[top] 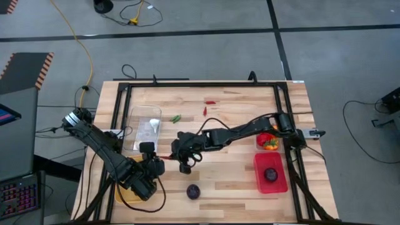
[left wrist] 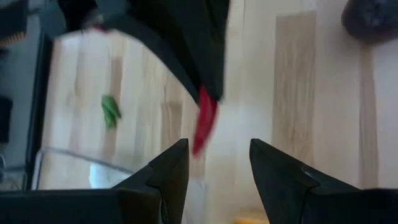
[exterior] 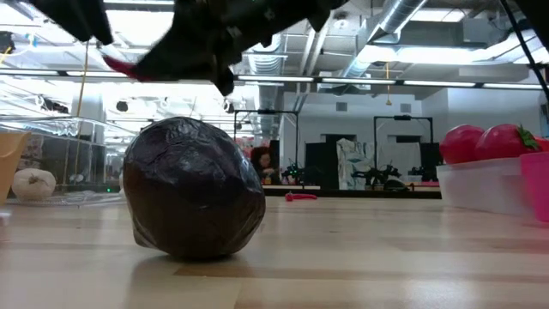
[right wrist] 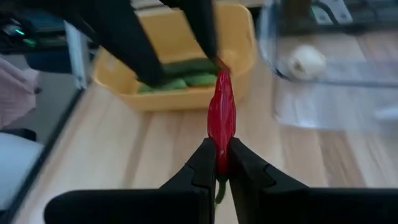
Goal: Sort produce into baskets
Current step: Put the red chili pepper into the yellow bin
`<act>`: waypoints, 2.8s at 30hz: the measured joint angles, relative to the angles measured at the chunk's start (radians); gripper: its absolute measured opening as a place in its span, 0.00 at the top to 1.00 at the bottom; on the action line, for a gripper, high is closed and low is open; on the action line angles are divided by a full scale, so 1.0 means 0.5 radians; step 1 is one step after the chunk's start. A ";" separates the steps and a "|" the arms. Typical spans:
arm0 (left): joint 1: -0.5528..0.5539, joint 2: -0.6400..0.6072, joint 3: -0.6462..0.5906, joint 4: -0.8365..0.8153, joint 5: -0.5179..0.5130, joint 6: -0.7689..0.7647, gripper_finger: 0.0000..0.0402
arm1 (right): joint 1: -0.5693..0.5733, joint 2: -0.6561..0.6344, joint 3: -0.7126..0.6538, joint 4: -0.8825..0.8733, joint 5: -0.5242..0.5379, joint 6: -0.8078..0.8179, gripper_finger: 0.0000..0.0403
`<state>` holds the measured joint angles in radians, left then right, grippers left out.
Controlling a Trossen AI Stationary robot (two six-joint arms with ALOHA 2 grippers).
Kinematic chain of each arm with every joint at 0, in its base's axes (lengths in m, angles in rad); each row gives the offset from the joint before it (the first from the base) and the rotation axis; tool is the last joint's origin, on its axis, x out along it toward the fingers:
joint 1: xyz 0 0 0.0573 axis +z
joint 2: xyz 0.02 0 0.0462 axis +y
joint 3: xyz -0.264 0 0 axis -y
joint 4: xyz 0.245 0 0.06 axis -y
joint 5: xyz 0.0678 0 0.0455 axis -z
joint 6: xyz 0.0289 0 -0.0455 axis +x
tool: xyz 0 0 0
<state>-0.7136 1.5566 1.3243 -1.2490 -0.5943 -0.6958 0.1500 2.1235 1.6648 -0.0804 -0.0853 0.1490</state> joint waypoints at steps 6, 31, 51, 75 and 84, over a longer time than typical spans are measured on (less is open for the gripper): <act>0.028 0.000 0.000 0.096 -0.035 0.151 0.61 | 0.035 0.001 0.000 0.140 0.000 0.001 0.86; 0.130 0.000 0.000 0.098 0.096 0.256 0.78 | 0.058 0.002 0.000 0.276 -0.044 0.002 0.85; 0.133 0.001 0.000 0.089 0.128 0.256 0.90 | 0.011 0.003 0.001 0.203 -0.051 0.092 0.55; 0.048 0.001 0.000 -0.324 1.535 -0.467 0.90 | -0.544 0.005 0.000 -0.883 0.177 0.005 0.45; 0.034 0.001 0.000 -0.404 1.488 -0.557 0.83 | -0.805 0.005 0.000 -0.995 0.592 -0.250 0.45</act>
<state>-0.6968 1.5570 1.3243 -1.4513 0.1496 -0.9741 -0.2526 2.1262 1.6650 -0.5778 0.2108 0.0241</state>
